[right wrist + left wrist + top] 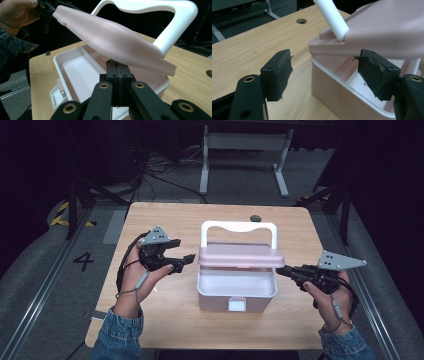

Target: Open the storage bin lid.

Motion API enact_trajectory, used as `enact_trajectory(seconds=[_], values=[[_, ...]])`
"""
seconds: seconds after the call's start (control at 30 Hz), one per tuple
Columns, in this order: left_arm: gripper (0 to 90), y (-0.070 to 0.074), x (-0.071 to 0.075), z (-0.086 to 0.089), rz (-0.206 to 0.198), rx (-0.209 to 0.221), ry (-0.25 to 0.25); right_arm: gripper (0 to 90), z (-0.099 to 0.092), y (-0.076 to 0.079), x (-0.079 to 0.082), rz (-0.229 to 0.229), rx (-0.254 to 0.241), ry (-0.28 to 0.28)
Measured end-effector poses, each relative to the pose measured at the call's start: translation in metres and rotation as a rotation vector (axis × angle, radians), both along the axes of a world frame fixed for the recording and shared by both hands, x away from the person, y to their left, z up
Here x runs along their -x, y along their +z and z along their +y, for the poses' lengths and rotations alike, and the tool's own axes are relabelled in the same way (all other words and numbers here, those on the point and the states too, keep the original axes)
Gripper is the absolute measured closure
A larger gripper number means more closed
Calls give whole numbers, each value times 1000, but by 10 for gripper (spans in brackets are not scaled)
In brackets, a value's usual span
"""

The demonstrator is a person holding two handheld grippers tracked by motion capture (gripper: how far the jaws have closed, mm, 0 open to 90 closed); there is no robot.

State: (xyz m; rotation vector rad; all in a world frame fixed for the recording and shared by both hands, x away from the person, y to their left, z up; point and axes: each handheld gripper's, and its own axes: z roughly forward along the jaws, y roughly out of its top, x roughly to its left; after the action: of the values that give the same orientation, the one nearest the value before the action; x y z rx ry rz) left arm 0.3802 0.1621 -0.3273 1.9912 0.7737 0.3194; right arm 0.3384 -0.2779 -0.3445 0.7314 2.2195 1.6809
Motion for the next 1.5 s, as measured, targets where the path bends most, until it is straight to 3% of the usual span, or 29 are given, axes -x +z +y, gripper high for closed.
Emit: enact_trajectory(seconds=[0.27, 0.5, 0.67, 0.87, 1.23, 1.5], values=[[269, -1, 1, -5, -6, -40, -20, 900, 0, 6, 0, -22, -10, -17], [272, -1, 2, -15, -48, -85, -56, 900, 0, 10, 0, -19, -29, -36], [274, -3, 0, -24, -61, -81, -70, 900, 0, 12, 0, -17, -42, -39], [277, 2, 1, -30, -121, -70, -71, 900, 0, 14, -1, -4, -65, -55], [268, 13, -3, -30, -181, -37, -36, 900, 1, 24, -6, -45, -58, -93], [264, 16, -9, -37, -196, -37, -37, 900, 1, 28, -12, -61, -75, -102]])
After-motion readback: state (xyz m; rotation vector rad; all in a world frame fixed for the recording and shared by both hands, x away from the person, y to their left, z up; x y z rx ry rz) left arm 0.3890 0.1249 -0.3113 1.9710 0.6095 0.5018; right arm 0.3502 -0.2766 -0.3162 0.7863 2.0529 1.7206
